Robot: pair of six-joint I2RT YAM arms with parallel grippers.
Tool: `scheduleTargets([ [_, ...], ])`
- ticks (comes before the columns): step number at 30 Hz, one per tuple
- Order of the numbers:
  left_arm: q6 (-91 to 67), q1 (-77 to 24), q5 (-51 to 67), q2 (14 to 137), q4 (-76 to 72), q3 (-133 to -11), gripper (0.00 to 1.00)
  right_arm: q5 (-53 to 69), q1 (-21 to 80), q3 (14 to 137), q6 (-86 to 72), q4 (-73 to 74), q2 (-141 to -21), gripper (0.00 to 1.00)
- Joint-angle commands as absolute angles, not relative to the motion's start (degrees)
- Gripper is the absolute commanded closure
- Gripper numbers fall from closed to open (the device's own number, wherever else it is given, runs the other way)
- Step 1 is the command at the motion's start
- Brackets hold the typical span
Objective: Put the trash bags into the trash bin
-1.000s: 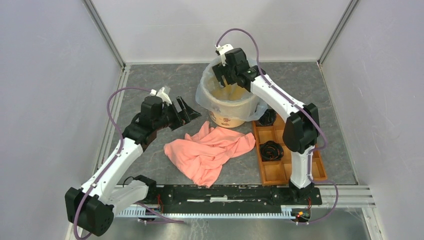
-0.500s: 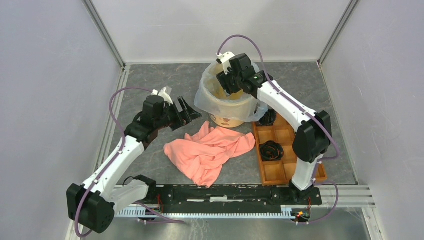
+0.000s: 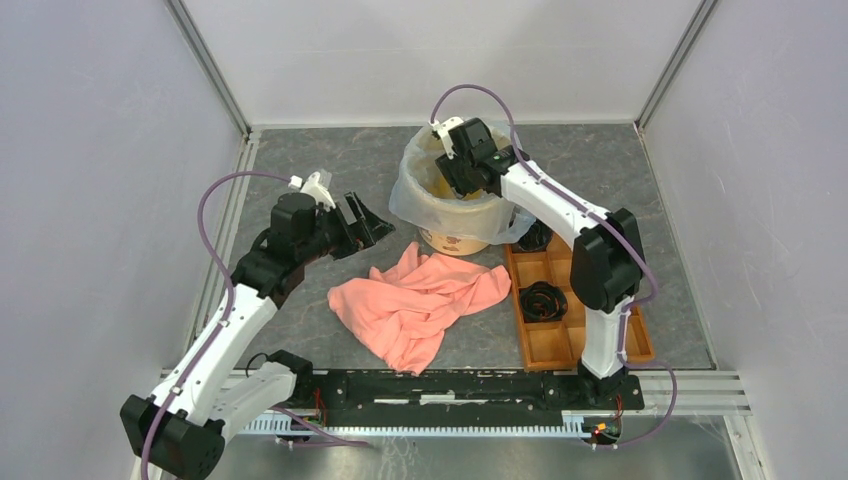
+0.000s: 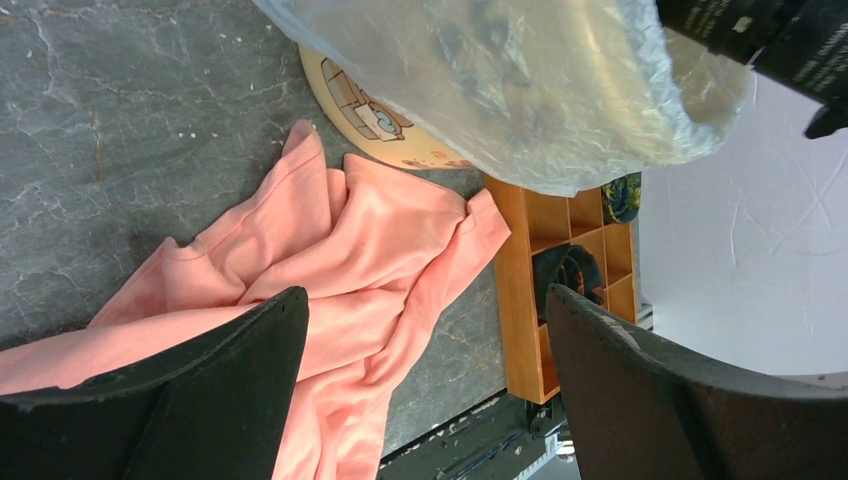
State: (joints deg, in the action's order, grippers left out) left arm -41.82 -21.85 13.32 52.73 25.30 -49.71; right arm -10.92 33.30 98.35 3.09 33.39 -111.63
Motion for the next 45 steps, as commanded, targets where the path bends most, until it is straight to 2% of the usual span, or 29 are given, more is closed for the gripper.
scheduleTargets([
  [1, -38.94, -21.84, 12.35, 51.55, 25.66, -52.22, 0.06, -15.2, 31.8, 101.13, 2.27, 30.6, -113.61, 0.41],
  [8, -38.2, -21.88, 11.84, 50.93, 26.43, -52.03, 0.05, -21.28, 26.68, 104.66, 1.27, 31.01, -117.52, 0.41],
  [16, -37.71, -21.88, 12.42, 52.14, 26.03, -52.29, 0.05, -33.61, 20.71, 112.15, 4.91, 32.85, -121.06, 0.39],
  [25, -37.21, -21.87, 14.1, 54.4, 24.97, -52.82, 0.05, -41.69, 10.46, 111.46, 7.48, 32.59, -122.24, 0.35],
  [35, -36.42, -21.86, 15.12, 56.84, 24.88, -54.33, 0.05, -37.83, -5.11, 106.99, 5.45, 31.26, -118.49, 0.35],
  [45, -37.35, -21.86, 16.9, 58.09, 23.51, -55.11, 0.05, -23.95, -6.21, 110.6, 3.34, 32.58, -114.13, 0.3],
])
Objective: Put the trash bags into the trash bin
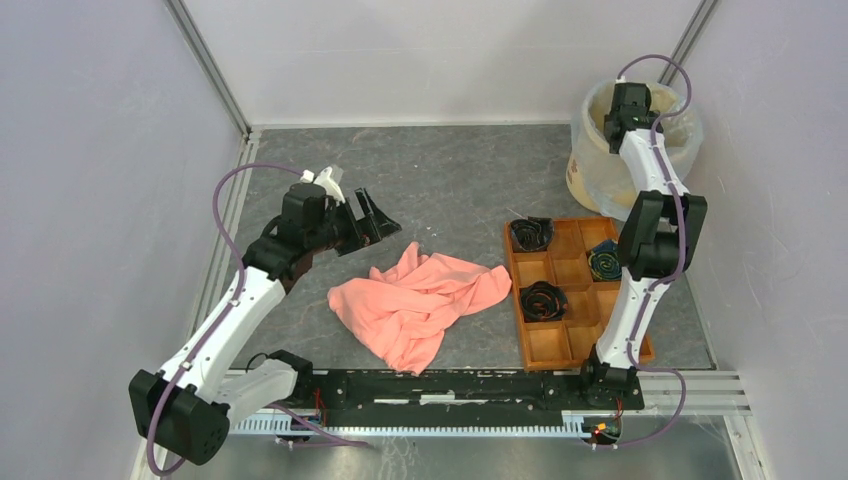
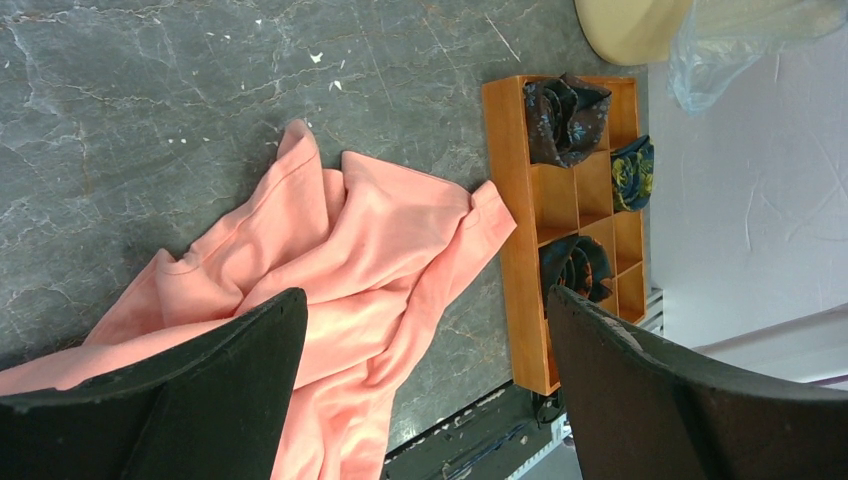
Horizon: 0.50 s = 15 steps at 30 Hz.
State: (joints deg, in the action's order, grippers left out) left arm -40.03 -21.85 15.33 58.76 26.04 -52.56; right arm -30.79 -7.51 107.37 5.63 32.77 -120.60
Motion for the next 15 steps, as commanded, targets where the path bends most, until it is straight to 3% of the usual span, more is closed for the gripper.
scheduleTargets([
  [1, -37.43, -21.88, 16.8, 57.73, 23.49, -54.96, 0.05, -23.21, -6.21, 110.04, 3.05, 32.46, -112.53, 0.28],
  [10, -37.07, -21.84, 16.56, 55.75, 25.05, -55.38, 0.04, -21.51, -6.32, 111.59, 2.7, 33.17, -105.16, 0.07],
  [15, -36.01, -21.87, 15.76, 54.2, 26.92, -56.67, 0.04, -19.01, -6.23, 115.51, 1.97, 37.18, -104.04, 0.04],
])
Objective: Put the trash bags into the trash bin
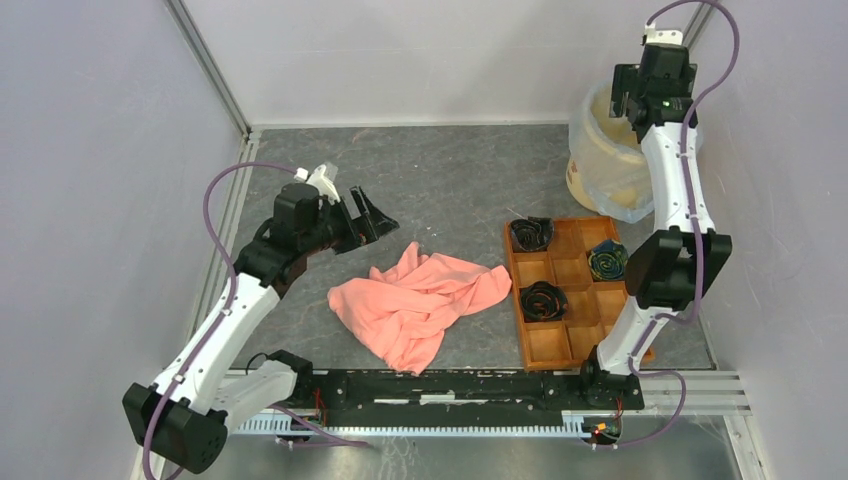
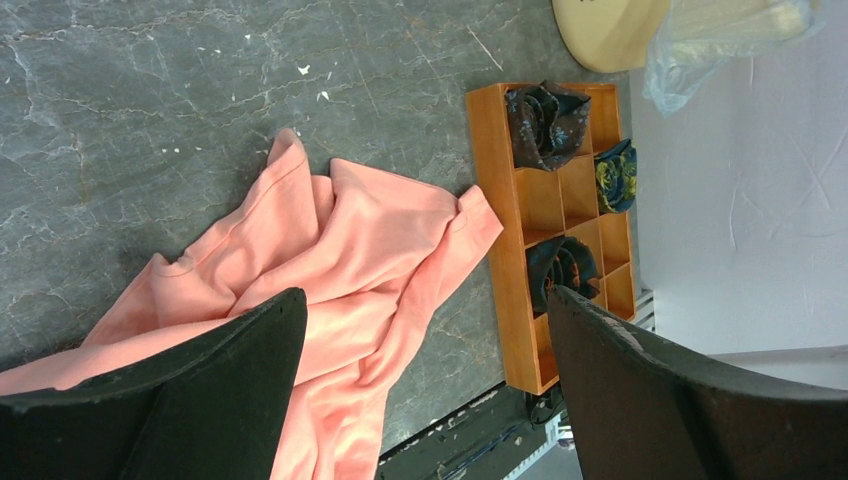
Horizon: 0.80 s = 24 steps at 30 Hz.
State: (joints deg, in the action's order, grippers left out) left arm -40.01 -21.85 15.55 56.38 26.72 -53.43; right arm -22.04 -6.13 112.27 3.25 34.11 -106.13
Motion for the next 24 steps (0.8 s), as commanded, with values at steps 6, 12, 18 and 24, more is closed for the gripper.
scheduleTargets([
  [6, -31.47, -21.88, 12.94, 53.42, 31.09, -62.49, 0.04, -4.29, -3.3, 104.34, -2.35, 34.73, -90.03, 0.02],
  [12, -27.75, -21.86, 9.28, 51.6, 33.55, -71.41, 0.04, 17.29, 7.15, 80.97, -9.09, 20.93, -68.07, 0.02],
  [18, -25.09, -21.85, 4.44, 47.04, 33.84, -77.94, 0.02, 32.88, 10.17, 63.82, -17.48, 8.83, -50.45, 0.02],
  [24, -22.92, -21.84, -1.93, 41.67, 32.28, -81.38, 0.0, 25.42, 10.19, 66.73, -9.74, 21.13, -41.03, 0.02],
])
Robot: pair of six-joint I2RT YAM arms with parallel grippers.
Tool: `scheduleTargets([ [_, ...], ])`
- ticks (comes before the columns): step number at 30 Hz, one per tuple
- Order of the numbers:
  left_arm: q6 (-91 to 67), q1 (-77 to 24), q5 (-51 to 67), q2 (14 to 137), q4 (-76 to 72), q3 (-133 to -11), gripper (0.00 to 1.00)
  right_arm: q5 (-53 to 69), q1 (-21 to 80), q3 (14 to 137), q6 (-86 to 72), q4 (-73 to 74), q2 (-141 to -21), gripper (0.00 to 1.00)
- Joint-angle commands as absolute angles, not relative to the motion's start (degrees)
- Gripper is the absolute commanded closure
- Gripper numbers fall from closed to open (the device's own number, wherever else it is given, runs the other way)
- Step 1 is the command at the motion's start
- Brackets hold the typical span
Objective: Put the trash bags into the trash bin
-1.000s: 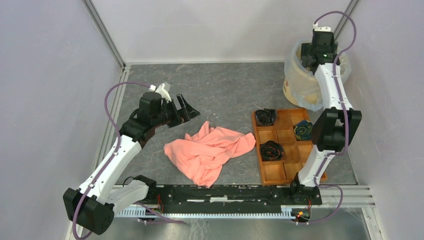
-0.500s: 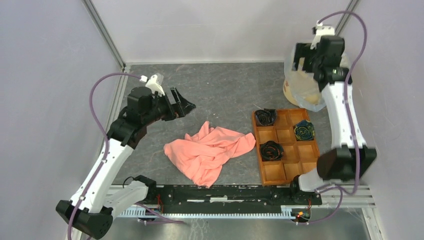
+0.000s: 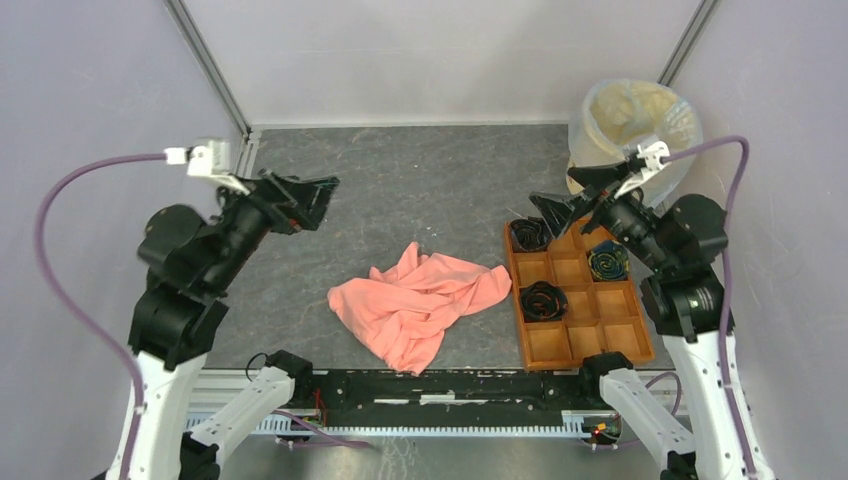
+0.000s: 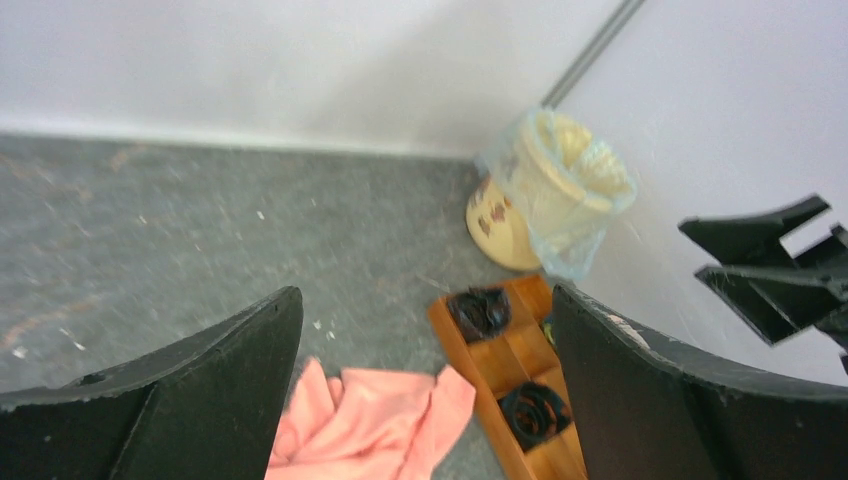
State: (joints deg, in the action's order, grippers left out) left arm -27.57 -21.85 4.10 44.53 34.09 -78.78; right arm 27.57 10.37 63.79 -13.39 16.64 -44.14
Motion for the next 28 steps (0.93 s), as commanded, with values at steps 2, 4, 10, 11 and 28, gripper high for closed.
scheduleTargets([
  [2, -22.61, -21.84, -3.73, 40.17, 31.21, -81.47, 0.0, 21.26, 10.14, 69.41, -7.2, 25.0, -39.52, 0.02],
  [4, -22.85, -21.84, -5.25, 39.25, 30.51, -81.46, 0.0, 17.71, 10.17, 71.34, -5.8, 27.09, -38.33, 0.02],
  [10, -23.26, -21.88, -6.09, 38.97, 30.1, -82.17, 0.0, 12.23, 10.13, 72.2, -4.28, 26.81, -35.11, 0.02],
  [11, -23.21, -21.88, -6.19, 39.08, 30.48, -82.46, 0.0, 11.77, 10.2, 71.93, -4.26, 26.12, -34.75, 0.02],
  [28, -24.87, -21.83, -7.11, 40.26, 32.09, -81.59, 0.0, 11.62, 10.14, 63.7, -5.71, 18.02, -29.79, 0.02],
])
